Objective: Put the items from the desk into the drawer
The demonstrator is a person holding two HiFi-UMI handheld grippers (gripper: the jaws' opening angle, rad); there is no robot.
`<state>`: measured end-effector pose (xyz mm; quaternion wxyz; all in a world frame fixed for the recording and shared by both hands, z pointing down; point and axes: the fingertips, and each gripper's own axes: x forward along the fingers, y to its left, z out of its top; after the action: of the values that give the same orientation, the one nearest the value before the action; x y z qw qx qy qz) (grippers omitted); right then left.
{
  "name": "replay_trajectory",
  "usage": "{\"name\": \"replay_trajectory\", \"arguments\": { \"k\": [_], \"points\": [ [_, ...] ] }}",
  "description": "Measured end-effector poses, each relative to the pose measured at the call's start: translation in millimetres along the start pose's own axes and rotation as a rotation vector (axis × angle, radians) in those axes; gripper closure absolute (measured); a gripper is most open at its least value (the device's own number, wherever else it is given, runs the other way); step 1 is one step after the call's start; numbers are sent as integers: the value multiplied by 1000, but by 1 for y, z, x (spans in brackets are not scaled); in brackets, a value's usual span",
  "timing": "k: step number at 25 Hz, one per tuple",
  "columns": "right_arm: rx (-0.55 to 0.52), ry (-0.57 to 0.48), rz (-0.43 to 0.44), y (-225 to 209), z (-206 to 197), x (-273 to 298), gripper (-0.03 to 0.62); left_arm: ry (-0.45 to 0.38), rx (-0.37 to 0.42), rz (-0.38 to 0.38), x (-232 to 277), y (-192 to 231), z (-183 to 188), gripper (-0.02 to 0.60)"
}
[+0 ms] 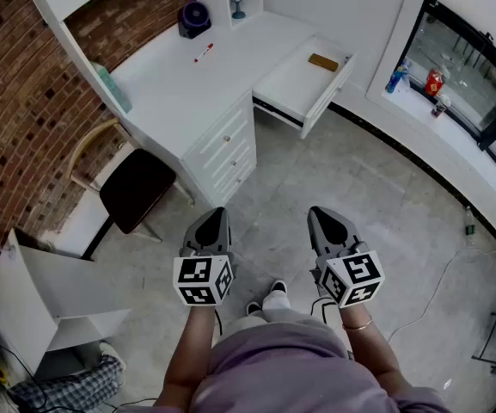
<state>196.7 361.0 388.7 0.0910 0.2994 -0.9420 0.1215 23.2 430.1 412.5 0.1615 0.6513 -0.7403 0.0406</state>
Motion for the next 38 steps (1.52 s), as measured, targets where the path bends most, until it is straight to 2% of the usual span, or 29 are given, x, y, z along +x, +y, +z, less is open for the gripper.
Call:
{"name": "replay_trajectory", "arguments": {
  "k": [18,21,30,38],
  "points": [
    [-8,-23,60,-25,13,14,591,4,52,28,26,-18,10,580],
    [-11,-25,66,-29,13,15,591,-4,43,27,30,-17,13,531],
    [4,-22,42,-50,16,30,591,1,41,35,59,-8,19,454],
    [6,-13,15,-67,23,76,591,-17,35,35,109,25,39,408]
  ]
}}
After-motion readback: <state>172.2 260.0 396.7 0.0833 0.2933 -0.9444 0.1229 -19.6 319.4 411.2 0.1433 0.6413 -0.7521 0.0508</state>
